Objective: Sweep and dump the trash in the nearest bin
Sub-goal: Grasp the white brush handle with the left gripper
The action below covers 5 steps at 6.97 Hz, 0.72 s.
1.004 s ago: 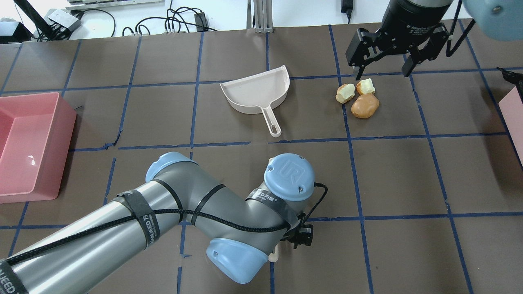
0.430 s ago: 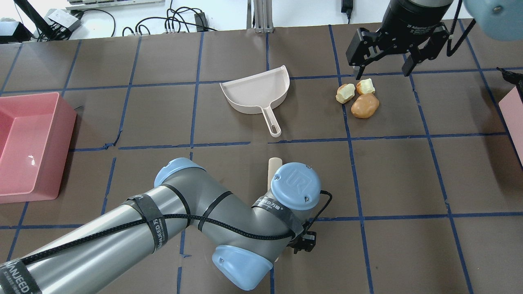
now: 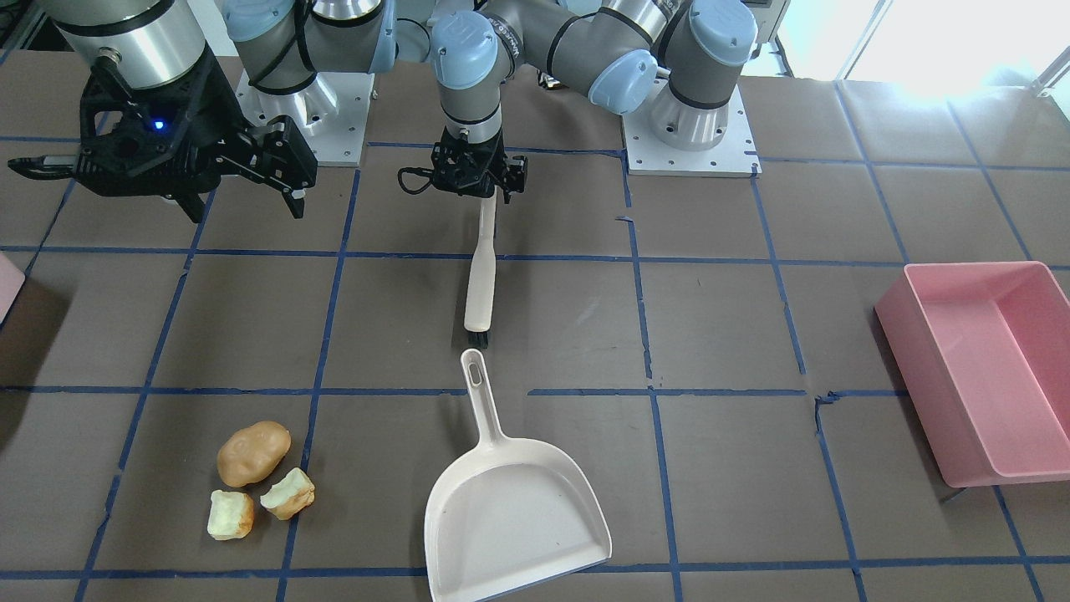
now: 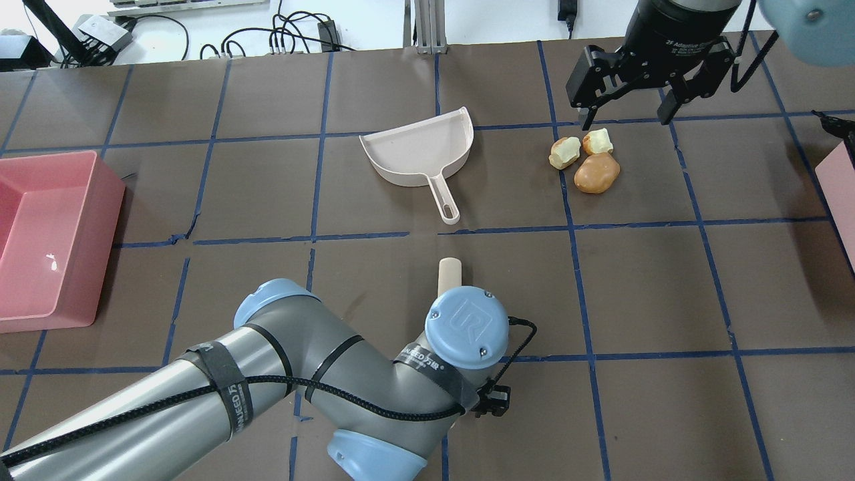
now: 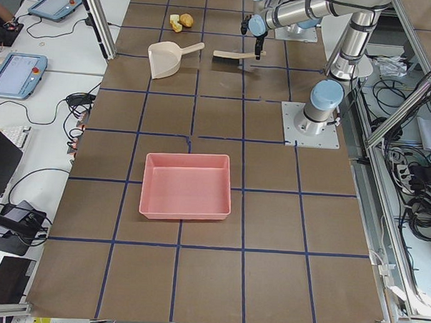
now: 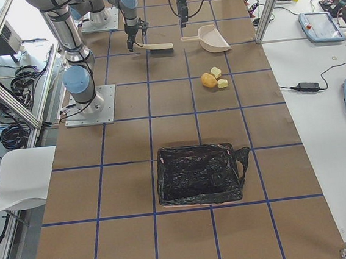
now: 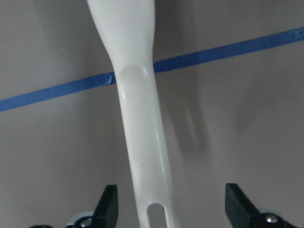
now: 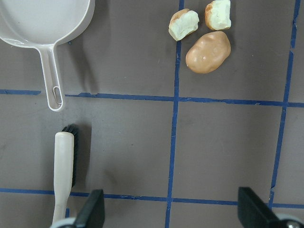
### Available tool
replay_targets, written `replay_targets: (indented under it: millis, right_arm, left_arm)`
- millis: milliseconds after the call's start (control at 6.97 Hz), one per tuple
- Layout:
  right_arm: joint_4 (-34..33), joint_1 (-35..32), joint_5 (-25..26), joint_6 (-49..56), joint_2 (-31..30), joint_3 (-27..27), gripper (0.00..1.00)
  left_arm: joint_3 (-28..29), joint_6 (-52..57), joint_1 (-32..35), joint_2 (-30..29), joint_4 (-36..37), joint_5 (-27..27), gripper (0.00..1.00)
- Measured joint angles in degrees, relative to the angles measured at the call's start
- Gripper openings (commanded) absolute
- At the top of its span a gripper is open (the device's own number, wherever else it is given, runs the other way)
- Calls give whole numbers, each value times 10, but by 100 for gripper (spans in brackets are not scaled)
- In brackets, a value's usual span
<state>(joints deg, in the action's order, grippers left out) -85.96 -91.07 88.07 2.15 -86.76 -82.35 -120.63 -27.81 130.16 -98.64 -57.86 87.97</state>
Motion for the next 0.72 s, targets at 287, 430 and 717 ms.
replay_targets:
  millis: [287, 430, 717]
  right_arm:
    - [0, 0, 1, 0, 0, 0, 100]
    - [0, 0, 1, 0, 0, 0, 100]
    - [0, 0, 1, 0, 0, 0, 100]
  left_arm:
    - [-10, -2, 0, 4, 19, 3, 71]
    - [-11, -3, 0, 5, 20, 4, 58]
    - [-12, -7, 0, 5, 21, 4, 45]
